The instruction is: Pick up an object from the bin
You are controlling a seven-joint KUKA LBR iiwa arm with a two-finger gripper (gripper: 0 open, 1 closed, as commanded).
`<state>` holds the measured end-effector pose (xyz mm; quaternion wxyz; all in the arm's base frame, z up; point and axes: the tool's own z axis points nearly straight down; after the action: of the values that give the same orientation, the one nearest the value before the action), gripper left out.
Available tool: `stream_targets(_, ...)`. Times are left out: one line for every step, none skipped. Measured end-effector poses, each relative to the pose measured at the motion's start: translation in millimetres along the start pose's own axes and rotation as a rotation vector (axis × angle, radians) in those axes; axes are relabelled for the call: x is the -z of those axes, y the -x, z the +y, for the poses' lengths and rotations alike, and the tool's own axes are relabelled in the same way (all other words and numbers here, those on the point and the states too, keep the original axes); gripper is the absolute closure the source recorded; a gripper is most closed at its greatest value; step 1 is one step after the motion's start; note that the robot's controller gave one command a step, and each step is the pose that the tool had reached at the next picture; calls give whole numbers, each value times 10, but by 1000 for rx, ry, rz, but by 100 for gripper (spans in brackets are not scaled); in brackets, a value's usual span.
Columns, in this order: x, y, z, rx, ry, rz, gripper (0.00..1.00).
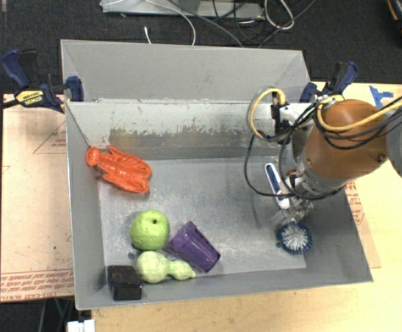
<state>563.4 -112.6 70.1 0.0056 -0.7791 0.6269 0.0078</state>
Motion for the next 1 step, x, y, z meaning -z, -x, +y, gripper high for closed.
stream_targets(84, 14, 11, -2, 3, -3, 100)
